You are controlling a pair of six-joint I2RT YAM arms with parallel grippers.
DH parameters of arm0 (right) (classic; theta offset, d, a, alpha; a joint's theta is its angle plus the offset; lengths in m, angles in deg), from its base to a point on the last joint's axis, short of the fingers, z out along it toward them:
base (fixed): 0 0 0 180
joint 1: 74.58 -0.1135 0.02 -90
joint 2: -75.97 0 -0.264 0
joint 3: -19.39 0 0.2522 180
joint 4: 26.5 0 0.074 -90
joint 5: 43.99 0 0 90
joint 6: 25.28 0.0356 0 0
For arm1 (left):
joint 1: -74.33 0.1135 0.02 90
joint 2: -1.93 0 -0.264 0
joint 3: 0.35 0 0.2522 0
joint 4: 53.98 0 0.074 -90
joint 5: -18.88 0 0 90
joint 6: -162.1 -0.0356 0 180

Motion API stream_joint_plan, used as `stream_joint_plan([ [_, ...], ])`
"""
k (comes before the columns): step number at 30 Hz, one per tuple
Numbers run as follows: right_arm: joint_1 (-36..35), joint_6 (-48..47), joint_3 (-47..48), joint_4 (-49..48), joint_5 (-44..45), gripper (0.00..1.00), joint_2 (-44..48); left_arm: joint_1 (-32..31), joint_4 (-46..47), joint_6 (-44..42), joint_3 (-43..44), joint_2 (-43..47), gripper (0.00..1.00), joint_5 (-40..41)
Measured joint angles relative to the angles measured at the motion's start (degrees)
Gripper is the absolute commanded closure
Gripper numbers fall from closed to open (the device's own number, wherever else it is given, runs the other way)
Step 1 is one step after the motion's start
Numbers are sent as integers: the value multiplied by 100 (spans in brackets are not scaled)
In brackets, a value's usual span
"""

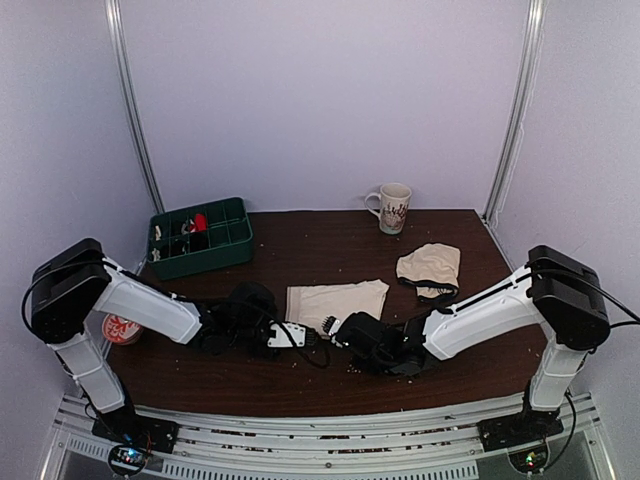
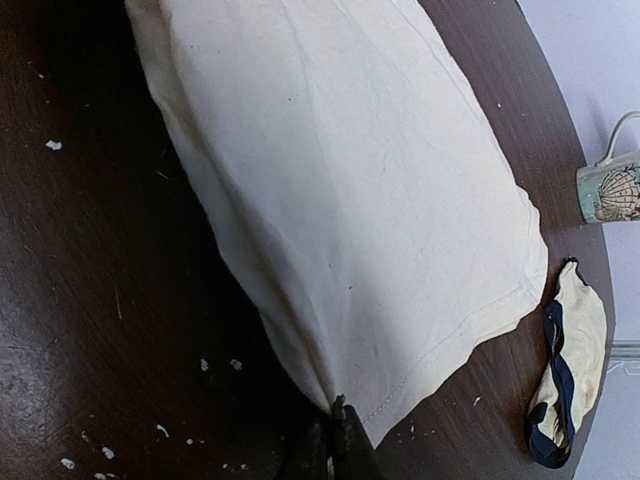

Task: Roll the underwear
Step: Pick up the underwear from the center of the board.

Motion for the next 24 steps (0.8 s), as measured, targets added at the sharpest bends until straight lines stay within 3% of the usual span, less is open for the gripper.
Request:
stream_joint_plan([
  [3,0,9,0,0,-4,83,-7,9,-50,24,-2,125,100,-90],
  [11,0,-7,24,-48,122,81,-177,15,-81,39,-2,184,100,-264],
  [14,0,-4,24,-79,216,86,-210,15,-83,37,-2,184,100,-299],
  [18,2,0,55,-105,326,100,-310,22,-92,37,-13,184,100,-332],
  [24,35,11,144,7,321,100,-363,63,-291,-9,-66,284,100,-494],
])
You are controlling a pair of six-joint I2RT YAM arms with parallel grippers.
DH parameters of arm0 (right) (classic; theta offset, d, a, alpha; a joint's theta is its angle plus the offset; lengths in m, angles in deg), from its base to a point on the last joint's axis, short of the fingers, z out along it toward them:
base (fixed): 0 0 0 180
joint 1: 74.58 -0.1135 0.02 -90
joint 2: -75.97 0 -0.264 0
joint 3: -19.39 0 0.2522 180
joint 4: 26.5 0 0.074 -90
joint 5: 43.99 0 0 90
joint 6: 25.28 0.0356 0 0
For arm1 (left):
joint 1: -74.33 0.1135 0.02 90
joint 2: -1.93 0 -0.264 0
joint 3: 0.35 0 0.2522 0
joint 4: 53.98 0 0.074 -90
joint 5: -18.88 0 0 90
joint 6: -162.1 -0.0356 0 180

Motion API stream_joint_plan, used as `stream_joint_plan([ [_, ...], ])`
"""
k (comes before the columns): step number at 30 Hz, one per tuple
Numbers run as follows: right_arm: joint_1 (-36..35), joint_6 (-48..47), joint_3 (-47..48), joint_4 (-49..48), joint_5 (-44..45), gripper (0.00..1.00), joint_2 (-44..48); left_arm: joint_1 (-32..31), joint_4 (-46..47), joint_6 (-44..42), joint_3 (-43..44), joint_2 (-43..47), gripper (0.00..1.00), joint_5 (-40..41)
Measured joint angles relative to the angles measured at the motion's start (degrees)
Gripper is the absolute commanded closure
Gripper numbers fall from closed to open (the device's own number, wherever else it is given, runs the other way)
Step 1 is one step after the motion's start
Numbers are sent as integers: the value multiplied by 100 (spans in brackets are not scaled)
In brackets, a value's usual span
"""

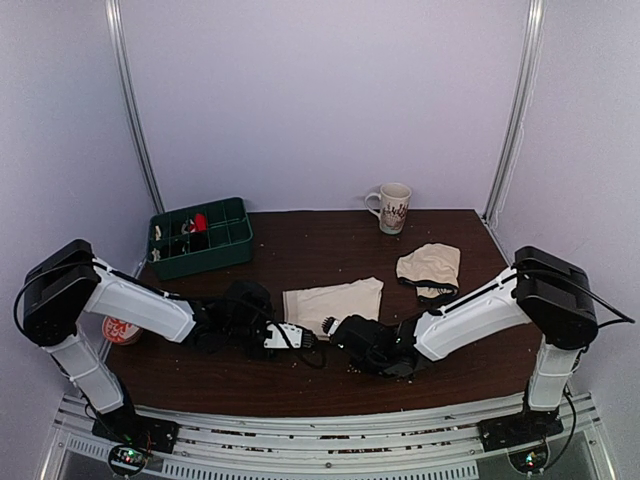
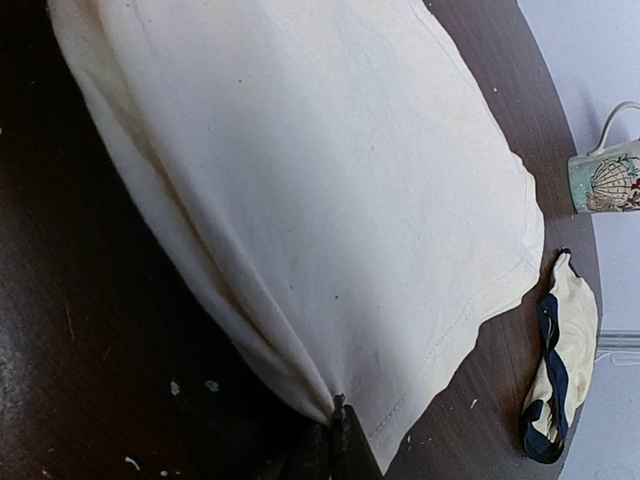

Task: Roll the underwear
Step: Pick up the underwear from the center of the board.

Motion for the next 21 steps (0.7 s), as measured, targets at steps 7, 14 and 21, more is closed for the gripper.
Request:
stream_joint_plan([
  [7,4,142,181,859,-756,100,345,7,-684,-227,7,372,100,-437],
  [14,-114,170,522,1711,-1473,100,619,7,-1515,-463,55,557,100,-905],
  [21,-120,79,1027,2155,-1399,100,616,63,-1788,-496,87,769,100,-935],
])
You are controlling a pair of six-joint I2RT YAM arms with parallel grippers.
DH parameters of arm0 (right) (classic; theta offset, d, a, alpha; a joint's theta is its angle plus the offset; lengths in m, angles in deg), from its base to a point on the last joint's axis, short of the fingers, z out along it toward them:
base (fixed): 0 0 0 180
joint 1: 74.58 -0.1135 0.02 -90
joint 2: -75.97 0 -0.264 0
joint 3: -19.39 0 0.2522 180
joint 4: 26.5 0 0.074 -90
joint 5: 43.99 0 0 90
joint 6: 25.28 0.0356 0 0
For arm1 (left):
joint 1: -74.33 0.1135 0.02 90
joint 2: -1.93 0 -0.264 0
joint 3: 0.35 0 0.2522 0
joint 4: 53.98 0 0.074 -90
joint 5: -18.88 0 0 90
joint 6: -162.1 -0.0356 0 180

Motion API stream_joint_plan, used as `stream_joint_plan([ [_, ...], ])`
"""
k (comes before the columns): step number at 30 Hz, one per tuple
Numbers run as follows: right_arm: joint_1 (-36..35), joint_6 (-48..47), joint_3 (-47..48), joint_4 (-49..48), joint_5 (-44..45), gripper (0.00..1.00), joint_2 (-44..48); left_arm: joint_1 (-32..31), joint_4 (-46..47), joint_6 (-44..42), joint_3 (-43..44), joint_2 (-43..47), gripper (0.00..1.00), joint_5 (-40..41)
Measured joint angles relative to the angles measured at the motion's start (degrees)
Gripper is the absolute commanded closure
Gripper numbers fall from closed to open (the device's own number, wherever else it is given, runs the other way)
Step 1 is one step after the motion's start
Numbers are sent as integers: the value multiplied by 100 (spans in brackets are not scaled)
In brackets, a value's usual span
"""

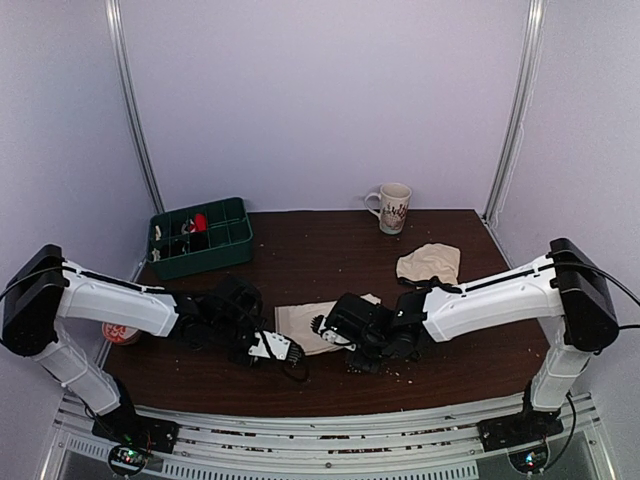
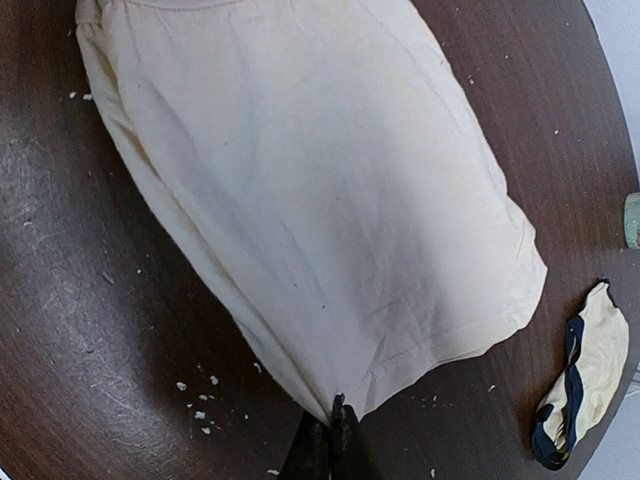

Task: Roll the underwear
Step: Pick up the underwear from the center of the board, then fold the underwear at the center of the board.

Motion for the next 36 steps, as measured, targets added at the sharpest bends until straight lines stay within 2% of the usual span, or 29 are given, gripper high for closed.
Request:
stream_joint_plan([
  [14,597,-455,732,111,627,100,-452,710,52,70,520,59,100,-83],
  [28,1088,-909,1064,-70,986,100,-949,898,74,450,1637,-1123,100,31],
  [36,1300,-1139,1351,-225,1102,100,-1244,951,74,721,1847,-1231,100,177],
])
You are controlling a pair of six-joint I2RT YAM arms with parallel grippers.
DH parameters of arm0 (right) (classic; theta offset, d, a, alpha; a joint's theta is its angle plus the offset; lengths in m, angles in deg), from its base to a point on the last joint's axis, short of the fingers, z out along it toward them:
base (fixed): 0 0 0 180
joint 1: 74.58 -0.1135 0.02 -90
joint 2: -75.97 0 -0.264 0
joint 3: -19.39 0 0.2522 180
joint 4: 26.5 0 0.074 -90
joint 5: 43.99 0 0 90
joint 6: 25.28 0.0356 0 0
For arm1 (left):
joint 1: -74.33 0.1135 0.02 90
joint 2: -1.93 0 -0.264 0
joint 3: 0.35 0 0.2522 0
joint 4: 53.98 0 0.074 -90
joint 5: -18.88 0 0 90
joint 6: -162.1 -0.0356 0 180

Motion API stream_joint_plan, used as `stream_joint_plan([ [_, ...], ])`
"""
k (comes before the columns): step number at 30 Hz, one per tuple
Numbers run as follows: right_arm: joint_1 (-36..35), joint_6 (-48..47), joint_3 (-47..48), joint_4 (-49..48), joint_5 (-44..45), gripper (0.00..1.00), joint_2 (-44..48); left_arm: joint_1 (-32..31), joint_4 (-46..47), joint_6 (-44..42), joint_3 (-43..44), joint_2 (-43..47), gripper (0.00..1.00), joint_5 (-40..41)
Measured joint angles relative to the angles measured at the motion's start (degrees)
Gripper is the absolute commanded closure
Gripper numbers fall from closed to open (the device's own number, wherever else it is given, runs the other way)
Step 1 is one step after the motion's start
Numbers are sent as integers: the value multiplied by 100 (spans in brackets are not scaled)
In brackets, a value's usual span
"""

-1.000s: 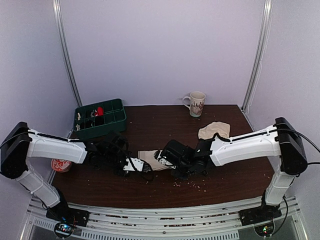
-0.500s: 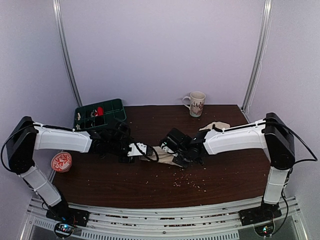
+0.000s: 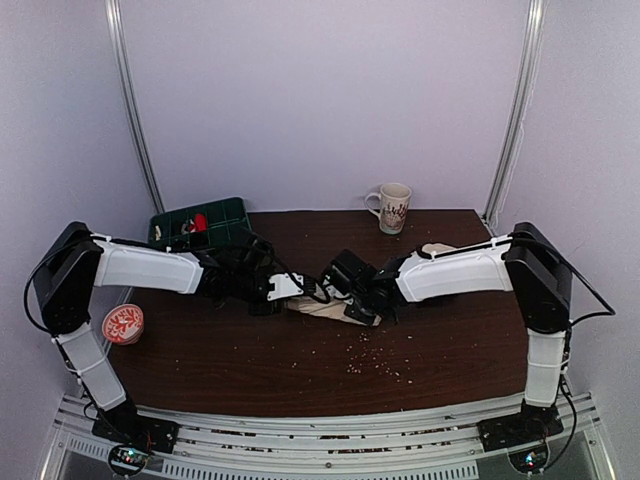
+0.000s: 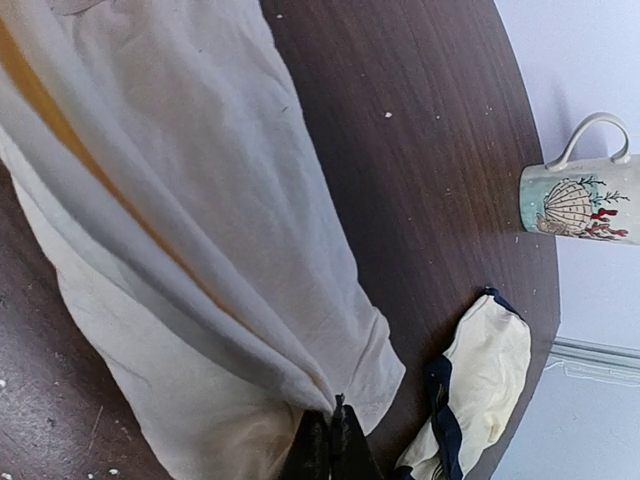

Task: Roll the underwear
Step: Fold the underwear at the center of the board.

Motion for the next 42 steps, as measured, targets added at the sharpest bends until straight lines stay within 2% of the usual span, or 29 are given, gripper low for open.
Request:
stream_joint_plan([
  [6,140,0,81,-44,85,100,-2,22,4,125,378,-181,100,33],
  [14,304,7,118,-96,164,100,-81,28,-4,378,1233,-955,100,354],
  [24,656,166,144,-267,160,94,-398,31,-4,752,2188,-1919,99,1023],
  [27,745,258,195,-278,131,85,-487,31,-79,866,2500,-2192,85,1150],
  [32,861,372,295,-254,129,64,-667,37,-177,1038,2938,-2616,47,1504],
  [35,896,431,332,-273,186,58,-730,37,-210,1141,2964,-2721,44,1720],
  [38,907,501,361,-278,299,47,-730,37,-295,1235,2994,-2750,38,1888],
  [42,925,632,361,-334,505,36,-728,37,-334,1309,3056,-2750,37,2026],
])
